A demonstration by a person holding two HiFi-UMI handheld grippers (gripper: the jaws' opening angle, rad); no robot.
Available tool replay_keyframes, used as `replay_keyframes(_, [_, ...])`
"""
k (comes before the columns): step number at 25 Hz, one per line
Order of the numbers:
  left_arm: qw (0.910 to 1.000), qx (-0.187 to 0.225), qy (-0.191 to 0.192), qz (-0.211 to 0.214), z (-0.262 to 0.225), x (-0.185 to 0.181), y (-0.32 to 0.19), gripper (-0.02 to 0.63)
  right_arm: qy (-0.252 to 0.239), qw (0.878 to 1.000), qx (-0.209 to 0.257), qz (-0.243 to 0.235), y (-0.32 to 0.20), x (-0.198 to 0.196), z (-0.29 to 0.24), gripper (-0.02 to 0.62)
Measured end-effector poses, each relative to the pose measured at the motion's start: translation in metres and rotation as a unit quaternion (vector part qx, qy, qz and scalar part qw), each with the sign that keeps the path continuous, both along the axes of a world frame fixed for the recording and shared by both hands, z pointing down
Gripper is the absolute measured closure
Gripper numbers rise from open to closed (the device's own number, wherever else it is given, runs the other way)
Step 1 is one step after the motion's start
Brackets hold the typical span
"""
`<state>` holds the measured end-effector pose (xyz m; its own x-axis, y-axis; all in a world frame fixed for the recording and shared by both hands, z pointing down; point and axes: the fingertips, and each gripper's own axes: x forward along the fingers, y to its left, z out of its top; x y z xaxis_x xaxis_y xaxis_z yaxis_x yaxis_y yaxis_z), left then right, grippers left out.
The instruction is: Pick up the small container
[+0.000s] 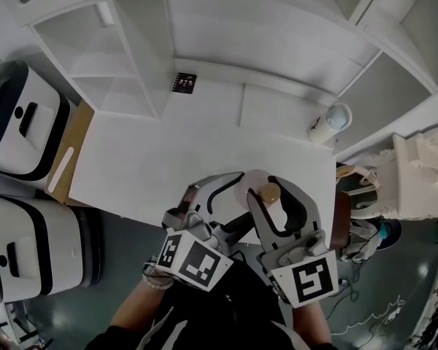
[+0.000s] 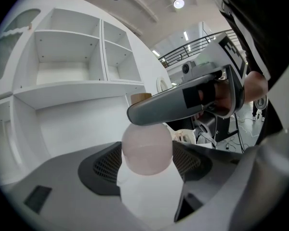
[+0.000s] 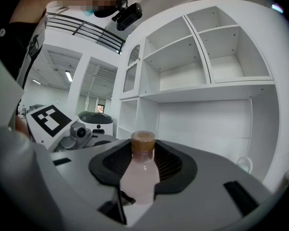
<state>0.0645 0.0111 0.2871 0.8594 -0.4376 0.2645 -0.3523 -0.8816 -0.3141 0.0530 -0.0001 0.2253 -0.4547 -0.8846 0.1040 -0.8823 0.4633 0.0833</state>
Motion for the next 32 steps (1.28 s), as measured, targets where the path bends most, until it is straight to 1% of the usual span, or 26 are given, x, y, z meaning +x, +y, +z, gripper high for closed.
replay_keyframes(16, [0.9997,0.014,0.011,-0.014,-0.019,-0.007,-0.005,0.273,0.006,1.0,0.025,-0.017,-0.003,-0.009,-0.02,0.449])
replay_keyframes(32, [0.9997,0.012,0.014,-0.019,-0.018,-0.009,-0.011,0.275,0.013,0.999,0.025,-0.022,-0.008,-0.012,-0.018,0.449])
